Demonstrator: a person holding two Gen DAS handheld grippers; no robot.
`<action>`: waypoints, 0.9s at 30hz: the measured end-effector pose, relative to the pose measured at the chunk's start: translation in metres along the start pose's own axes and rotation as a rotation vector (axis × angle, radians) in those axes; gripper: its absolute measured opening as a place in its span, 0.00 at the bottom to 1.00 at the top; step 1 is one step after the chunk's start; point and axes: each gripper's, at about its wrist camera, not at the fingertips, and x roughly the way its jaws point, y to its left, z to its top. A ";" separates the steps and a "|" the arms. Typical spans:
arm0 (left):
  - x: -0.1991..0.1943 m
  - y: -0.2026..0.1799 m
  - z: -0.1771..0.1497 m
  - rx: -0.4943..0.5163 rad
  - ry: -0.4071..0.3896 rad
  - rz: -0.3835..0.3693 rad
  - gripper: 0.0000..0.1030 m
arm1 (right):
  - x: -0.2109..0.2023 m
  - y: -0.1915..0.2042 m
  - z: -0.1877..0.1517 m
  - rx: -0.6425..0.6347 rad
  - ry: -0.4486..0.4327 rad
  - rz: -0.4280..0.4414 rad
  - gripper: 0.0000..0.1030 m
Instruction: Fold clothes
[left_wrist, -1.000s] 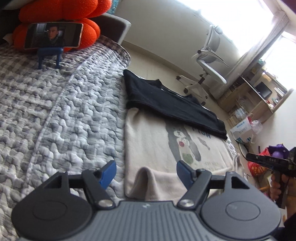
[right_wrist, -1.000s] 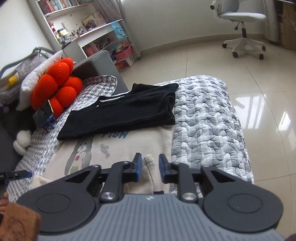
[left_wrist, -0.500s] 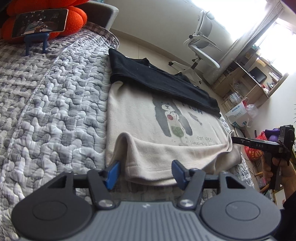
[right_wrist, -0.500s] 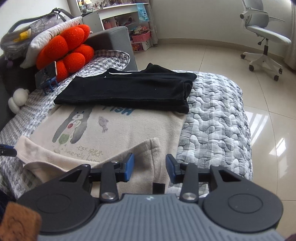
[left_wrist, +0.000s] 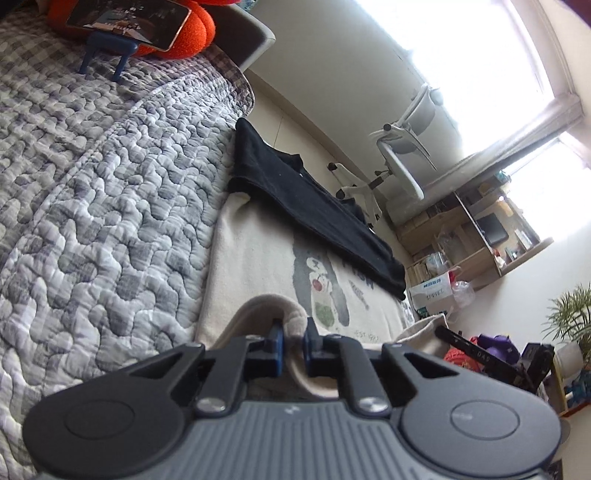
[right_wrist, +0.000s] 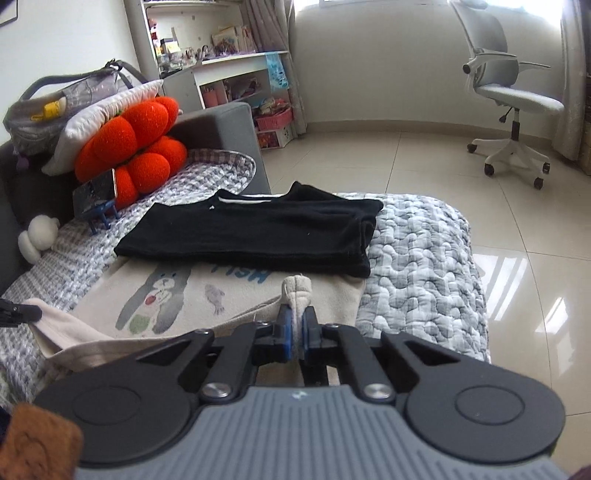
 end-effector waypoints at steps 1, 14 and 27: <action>0.003 0.002 0.003 -0.026 -0.001 0.002 0.10 | -0.001 -0.002 0.002 0.012 -0.013 -0.009 0.06; 0.027 0.030 0.038 -0.134 -0.017 0.091 0.32 | 0.033 -0.019 0.007 0.146 0.037 -0.101 0.06; 0.009 0.014 0.041 0.118 -0.070 0.209 0.58 | 0.051 -0.029 0.002 0.190 0.098 -0.107 0.06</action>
